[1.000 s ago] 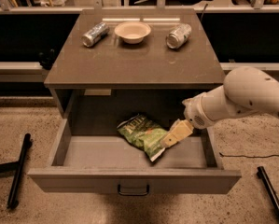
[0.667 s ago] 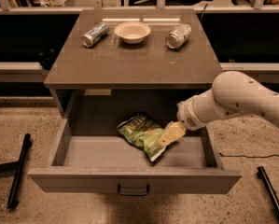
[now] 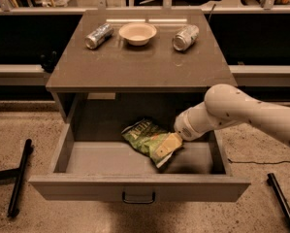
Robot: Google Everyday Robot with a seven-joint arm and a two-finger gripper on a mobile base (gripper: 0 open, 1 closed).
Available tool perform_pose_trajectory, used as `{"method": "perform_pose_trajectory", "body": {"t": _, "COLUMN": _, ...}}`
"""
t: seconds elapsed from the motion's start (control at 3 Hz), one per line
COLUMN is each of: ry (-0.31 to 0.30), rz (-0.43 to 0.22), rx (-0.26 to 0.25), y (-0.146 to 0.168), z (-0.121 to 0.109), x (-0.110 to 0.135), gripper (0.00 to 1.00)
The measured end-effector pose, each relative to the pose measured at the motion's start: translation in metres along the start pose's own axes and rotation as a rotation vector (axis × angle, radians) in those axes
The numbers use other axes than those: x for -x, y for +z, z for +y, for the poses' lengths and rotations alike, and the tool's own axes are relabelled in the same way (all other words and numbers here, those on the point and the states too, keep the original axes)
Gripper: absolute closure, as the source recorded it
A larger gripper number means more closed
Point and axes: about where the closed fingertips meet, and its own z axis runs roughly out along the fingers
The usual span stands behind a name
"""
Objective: Pick green jalapeno chip bag from top drawer and place on counter
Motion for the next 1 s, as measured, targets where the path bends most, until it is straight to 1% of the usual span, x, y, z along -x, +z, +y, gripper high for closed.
{"method": "perform_pose_trajectory", "body": {"t": 0.33, "ry": 0.013, "rz": 0.015, "rx": 0.02, "y": 0.017, "z": 0.001, "x": -0.003, "gripper": 0.0}}
{"method": "perform_pose_trajectory", "body": {"t": 0.67, "ry": 0.026, "rz": 0.027, "rx": 0.036, "y": 0.031, "z": 0.004, "x": -0.008, "gripper": 0.18}}
{"method": "perform_pose_trajectory", "body": {"t": 1.0, "ry": 0.04, "rz": 0.031, "rx": 0.047, "y": 0.036, "z": 0.007, "x": -0.01, "gripper": 0.41}}
